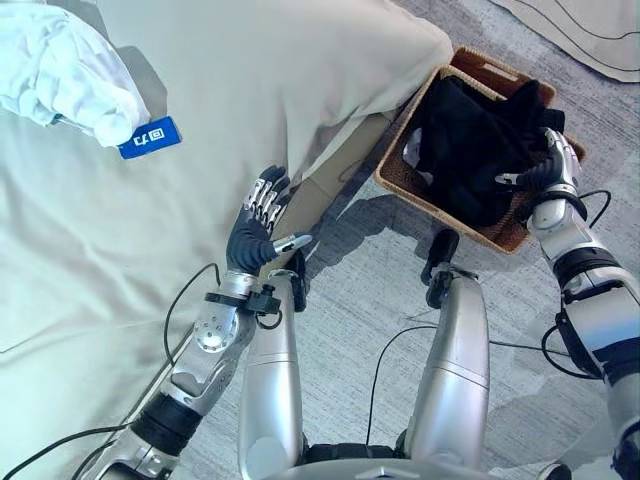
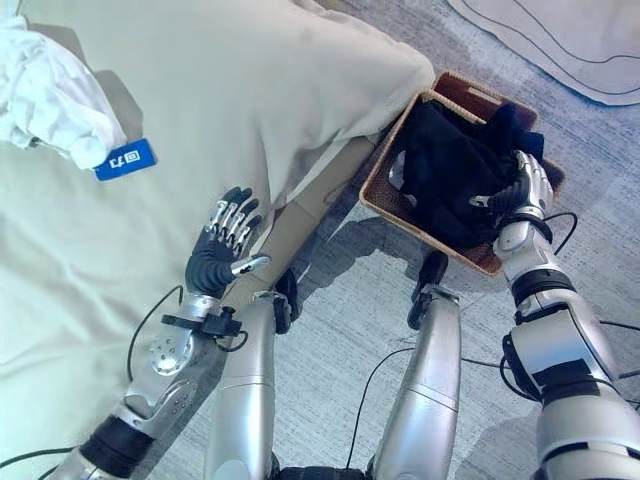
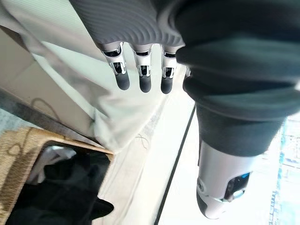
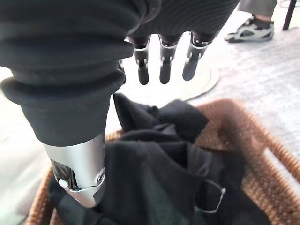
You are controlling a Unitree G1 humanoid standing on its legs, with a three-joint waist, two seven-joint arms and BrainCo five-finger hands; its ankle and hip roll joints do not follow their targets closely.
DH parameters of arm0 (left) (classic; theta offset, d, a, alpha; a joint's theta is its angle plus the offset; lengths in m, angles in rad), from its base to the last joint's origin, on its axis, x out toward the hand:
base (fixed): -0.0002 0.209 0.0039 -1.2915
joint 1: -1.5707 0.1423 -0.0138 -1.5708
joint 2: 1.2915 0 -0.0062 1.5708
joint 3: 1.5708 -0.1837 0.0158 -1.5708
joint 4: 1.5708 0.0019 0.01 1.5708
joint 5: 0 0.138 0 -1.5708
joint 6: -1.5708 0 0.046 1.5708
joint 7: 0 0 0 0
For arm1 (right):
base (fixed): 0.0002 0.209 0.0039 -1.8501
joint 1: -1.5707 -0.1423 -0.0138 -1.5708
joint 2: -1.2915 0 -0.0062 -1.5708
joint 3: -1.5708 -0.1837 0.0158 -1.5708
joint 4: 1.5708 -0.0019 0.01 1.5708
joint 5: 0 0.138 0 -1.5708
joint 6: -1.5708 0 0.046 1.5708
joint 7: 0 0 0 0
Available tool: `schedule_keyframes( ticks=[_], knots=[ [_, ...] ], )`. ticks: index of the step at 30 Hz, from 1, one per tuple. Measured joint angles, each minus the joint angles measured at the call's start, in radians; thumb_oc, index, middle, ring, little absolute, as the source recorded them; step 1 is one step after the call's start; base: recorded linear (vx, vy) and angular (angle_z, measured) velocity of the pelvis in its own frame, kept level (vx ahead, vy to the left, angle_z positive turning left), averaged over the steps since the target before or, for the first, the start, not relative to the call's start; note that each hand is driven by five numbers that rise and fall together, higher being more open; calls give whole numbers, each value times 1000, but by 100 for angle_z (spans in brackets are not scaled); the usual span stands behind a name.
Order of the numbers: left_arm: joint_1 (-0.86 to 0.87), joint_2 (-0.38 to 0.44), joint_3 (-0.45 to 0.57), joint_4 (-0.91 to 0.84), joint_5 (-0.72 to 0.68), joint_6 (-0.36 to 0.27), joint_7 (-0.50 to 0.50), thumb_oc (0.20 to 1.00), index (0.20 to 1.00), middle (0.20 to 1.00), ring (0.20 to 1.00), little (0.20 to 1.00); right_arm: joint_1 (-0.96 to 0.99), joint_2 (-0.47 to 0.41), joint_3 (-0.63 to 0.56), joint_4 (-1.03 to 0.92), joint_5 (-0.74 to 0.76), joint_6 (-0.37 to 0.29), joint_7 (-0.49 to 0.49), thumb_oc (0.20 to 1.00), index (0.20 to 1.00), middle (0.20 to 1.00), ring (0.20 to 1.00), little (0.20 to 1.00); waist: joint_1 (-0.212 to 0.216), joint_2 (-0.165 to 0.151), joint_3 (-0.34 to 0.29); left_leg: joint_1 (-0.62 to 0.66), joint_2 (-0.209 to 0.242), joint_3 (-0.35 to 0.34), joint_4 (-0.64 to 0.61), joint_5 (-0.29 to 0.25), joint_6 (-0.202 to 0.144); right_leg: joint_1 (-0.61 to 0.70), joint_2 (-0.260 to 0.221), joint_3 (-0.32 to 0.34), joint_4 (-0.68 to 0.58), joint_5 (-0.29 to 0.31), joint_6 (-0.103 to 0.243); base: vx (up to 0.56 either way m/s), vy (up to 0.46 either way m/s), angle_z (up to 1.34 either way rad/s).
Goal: Pick up clothes into the bucket
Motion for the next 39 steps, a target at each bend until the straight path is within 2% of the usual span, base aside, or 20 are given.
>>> schedule_keyframes(
  ticks=[2,4,6,8,9,11,12,13,14,16,18,20,22,26,31,34,36,37,38,39],
  knots=[
    [-12,-13,8,18,0,0,-6,1000,1000,1000,1000,1000,45,-5,-38,-47,15,-1,3,1000,1000,1000,1000,1000,0,0,-1,69,-2,-2,-95,52,-22,77,3,-26,-75,34,2,-54,-61,12],
    [-13,-25,34,28,0,-1,-6,1000,1000,1000,1000,1000,103,-7,-63,-105,37,-10,3,1000,1000,1000,1000,1000,-3,-8,-7,142,0,-2,-169,73,-16,150,7,-55,-129,41,6,54,-103,13],
    [-15,-43,78,47,0,-2,-9,1000,1000,1000,1000,1000,227,-6,-157,-287,89,-33,-1,1000,1000,1000,1000,1000,-5,-12,-8,233,4,-15,-265,119,-41,243,13,-93,-180,49,1,98,-151,17],
    [-10,-43,87,53,1,-2,-10,1000,1000,1000,1000,1000,301,3,-202,-375,112,-43,-2,1000,1000,1000,1000,1000,-10,-13,-7,299,10,-25,-331,136,-52,307,17,-119,-209,44,2,43,-66,19],
    [2,-39,92,57,0,-3,-7,1000,1000,1000,1000,1000,348,13,-209,-402,123,-65,-7,1000,1000,1000,1000,1000,-6,-21,-23,335,10,-32,-367,150,-38,339,18,-132,-221,44,1,78,-164,12],
    [12,-44,98,67,2,-10,-7,1000,1000,1000,1000,1000,418,14,-254,-473,140,-69,-11,1000,1000,1000,1000,1000,-7,-28,-47,374,22,-34,-406,173,-58,379,27,-151,-222,24,3,104,-179,37],
    [9,-65,113,122,15,-10,-13,1000,1000,1000,1000,1000,552,57,-370,-645,161,-89,-16,1000,1000,1000,1000,1000,-38,-27,-45,397,25,-21,-446,244,-54,452,4,-214,-237,8,4,110,-47,101],
    [8,-76,117,163,21,-9,-14,1000,1000,1000,1000,1000,609,101,-425,-708,176,-106,-21,1000,1000,1000,1000,1000,-62,-27,-45,419,37,19,-473,273,-15,503,-12,-263,-254,7,1,121,-14,129],
    [28,-71,121,204,22,-4,-15,1000,1000,1000,1000,1000,689,155,-437,-750,207,-122,-25,1000,1000,1000,1000,1000,-62,-38,-51,489,60,84,-525,275,6,584,8,-291,-282,-6,-5,151,-31,79],
    [82,-70,148,207,21,-4,-19,1000,1000,1000,1000,1000,757,225,-437,-785,248,-148,-14,1000,1000,1000,1000,1000,-38,-57,-76,552,89,104,-567,255,-12,636,31,-296,-302,-29,-6,161,-53,11],
    [116,-69,152,210,21,-4,-21,1000,1000,1000,1000,1000,784,274,-439,-791,272,-159,-2,1000,1000,1000,1000,1000,-26,-61,-105,565,91,106,-583,252,-15,652,36,-302,-306,-43,-5,140,-14,11],
    [135,-81,153,237,33,6,-35,1000,1000,1000,1000,1000,827,340,-431,-804,366,-165,52,1000,1000,1000,1000,1000,-20,-57,-120,623,88,92,-609,265,-9,760,40,-355,-349,-31,9,180,55,46],
    [143,-86,153,237,39,11,-45,1000,1000,1000,1000,1000,851,342,-422,-815,384,-174,78,1000,1000,1000,1000,1000,4,-63,-156,628,86,92,-609,258,-18,775,29,-358,-360,-40,9,166,113,23],
    [147,-94,183,248,43,21,-68,1000,1000,1000,1000,1000,876,342,-435,-836,413,-183,112,1000,1000,1000,1000,1000,29,-66,-208,668,40,66,-586,246,-32,912,13,-419,-439,-2,39,208,169,34],
    [157,-74,236,259,165,21,-64,1000,1000,1000,1000,1000,881,418,-495,-822,468,-188,122,1000,1000,1000,1000,1000,58,-114,-272,679,-19,49,-526,200,-18,999,-27,-451,-500,34,45,182,225,29],
    [161,-69,239,281,204,23,-61,1000,1000,1000,1000,1000,911,452,-503,-818,514,-195,129,1000,1000,1000,1000,1000,53,-133,-309,665,-60,47,-464,136,14,1016,-72,-430,-462,82,1,186,337,45],
    [156,-72,239,291,231,23,-61,1000,1000,1000,1000,1000,952,456,-517,-820,531,-201,141,1000,1000,1000,1000,1000,41,-130,-316,657,-91,51,-418,108,64,1007,-101,-359,-376,140,-41,191,246,61],
    [166,-69,242,311,237,24,-64,1000,1000,1000,1000,1000,996,464,-516,-811,546,-201,152,1000,1000,1000,1000,1000,15,-129,-326,684,-114,19,-417,95,89,967,-113,-231,-266,219,-54,167,160,77],
    [181,-68,252,324,237,28,-65,1000,1000,1000,1000,1000,1012,473,-513,-798,549,-200,163,1000,1000,1000,1000,1000,2,-124,-328,705,-112,-12,-435,107,91,928,-97,-131,-194,254,-54,99,96,91],
    [190,-64,261,336,237,34,-67,1000,1000,1000,1000,1000,1036,487,-512,-794,549,-201,167,1000,1000,1000,1000,1000,-10,-119,-338,713,-105,-23,-456,111,97,910,-65,-72,-154,208,-12,142,58,53]
  ],
)
